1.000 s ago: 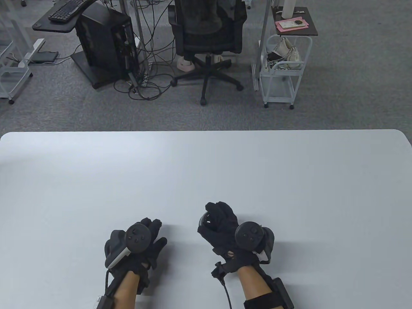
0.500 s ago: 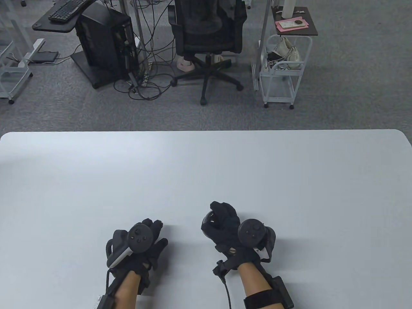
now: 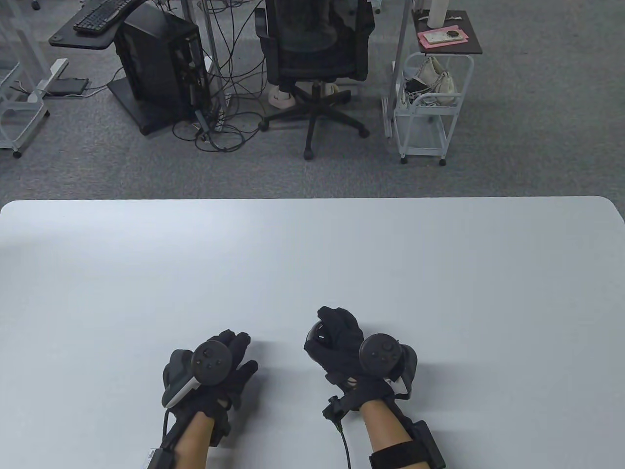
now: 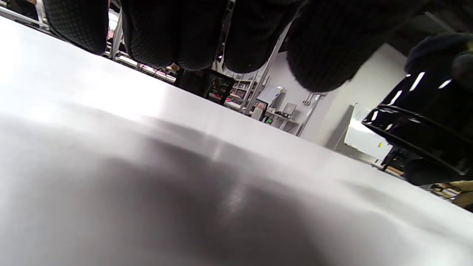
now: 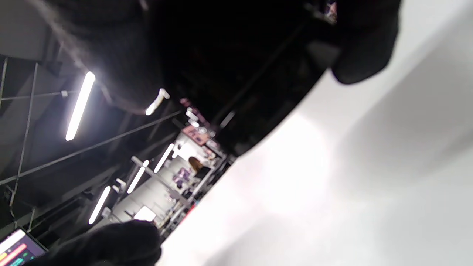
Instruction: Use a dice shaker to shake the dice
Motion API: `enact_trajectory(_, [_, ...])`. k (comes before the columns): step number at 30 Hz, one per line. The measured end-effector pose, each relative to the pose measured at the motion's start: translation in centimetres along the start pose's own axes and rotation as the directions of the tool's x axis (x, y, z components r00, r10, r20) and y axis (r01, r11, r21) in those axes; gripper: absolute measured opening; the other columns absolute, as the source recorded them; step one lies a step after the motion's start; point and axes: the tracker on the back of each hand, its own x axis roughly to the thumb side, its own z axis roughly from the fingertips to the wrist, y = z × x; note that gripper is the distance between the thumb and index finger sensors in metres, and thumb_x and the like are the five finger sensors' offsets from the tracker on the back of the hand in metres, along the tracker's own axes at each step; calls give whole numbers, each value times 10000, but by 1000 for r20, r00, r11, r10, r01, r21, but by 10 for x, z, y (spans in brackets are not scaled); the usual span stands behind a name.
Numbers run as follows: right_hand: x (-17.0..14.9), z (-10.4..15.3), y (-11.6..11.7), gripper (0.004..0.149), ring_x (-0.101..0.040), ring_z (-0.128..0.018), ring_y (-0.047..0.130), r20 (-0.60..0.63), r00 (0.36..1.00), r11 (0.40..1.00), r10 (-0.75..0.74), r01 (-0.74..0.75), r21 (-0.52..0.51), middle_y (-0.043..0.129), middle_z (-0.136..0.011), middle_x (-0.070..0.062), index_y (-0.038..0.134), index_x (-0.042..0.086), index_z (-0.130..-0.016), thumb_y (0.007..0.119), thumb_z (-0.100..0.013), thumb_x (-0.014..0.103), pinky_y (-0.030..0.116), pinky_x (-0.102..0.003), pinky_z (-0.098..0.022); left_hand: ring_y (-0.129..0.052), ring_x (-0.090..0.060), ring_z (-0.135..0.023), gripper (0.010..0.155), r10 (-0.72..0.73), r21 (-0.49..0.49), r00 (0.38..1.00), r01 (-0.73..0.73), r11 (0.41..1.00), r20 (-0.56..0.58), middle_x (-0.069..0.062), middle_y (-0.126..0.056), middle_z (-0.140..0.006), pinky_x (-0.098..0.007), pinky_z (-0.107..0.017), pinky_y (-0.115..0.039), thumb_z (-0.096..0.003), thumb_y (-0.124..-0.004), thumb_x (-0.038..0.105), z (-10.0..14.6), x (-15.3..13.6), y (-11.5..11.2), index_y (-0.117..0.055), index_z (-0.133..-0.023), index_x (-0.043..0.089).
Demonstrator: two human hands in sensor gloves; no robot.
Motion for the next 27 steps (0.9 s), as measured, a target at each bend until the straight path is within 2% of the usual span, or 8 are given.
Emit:
enact_trajectory(3, [10,1,-7,681,-577,-972,558,40,999,999,-21,22,-28,435,-1102,-263,507,292,-1107,864,-551,454,746,-702,-578,-597,-480,-1028,658,2,2,1000,-2,1000,13,-193,-569,-1131,-684,-672,-578,-523,-764,528,0,3,1,-570,-1087,250])
enact_trajectory(5, [33,3,-17,679,-572,-975,559,165,986,996,-29,43,-83,434,-1104,-258,505,295,-1108,860,-553,460,748,-697,-579,-599,-480,-1026,658,-1,1,1000,1,1000,16,-194,-570,-1129,-683,-671,-581,-521,-765,528,1,3,1,-571,-1086,251])
enact_trajectory(7, [74,13,-33,685,-548,-992,557,393,919,984,34,38,-175,428,-1111,-234,484,315,-1106,848,-550,480,752,-679,-599,-599,-483,-1023,657,-5,0,1000,5,1000,17,-195,-572,-1128,-683,-670,-582,-521,-765,527,1,3,1,-572,-1085,250])
enact_trajectory(9, [86,19,-34,688,-527,-1008,549,454,885,970,98,18,-244,415,-1119,-213,456,336,-1105,830,-551,498,755,-662,-619,-597,-481,-1025,658,-6,3,1000,6,1000,14,-193,-569,-1129,-683,-671,-581,-522,-765,527,2,2,2,-570,-1086,249])
enact_trajectory(10, [80,16,-30,687,-526,-1009,551,431,897,976,99,-4,-218,415,-1120,-211,457,340,-1105,831,-551,499,755,-661,-620,-598,-481,-1025,657,-2,7,1000,2,1000,16,-195,-570,-1128,-683,-671,-580,-522,-764,527,2,2,2,-571,-1085,250])
enact_trajectory(12, [49,7,-15,683,-552,-988,564,190,978,992,82,-62,-109,431,-1111,-240,488,310,-1107,849,-551,479,758,-680,-595,-598,-483,-1023,657,11,8,1000,-11,1000,22,-196,-570,-1127,-683,-670,-581,-521,-765,526,2,2,2,-572,-1085,248])
enact_trajectory(15, [19,1,-2,681,-569,-974,575,84,995,998,56,-55,-9,448,-1104,-254,515,291,-1106,865,-548,464,758,-694,-575,-601,-484,-1020,658,8,-3,1000,-8,1000,30,-197,-574,-1125,-683,-667,-584,-521,-764,528,2,2,1,-572,-1084,246])
enact_trajectory(27, [2,-3,0,684,-569,-983,562,8,999,998,53,-53,22,435,-1111,-252,503,299,-1111,862,-552,460,745,-697,-589,-601,-486,-1019,658,36,0,998,-36,999,50,-198,-572,-1125,-680,-667,-586,-521,-764,526,3,3,2,-572,-1084,245])
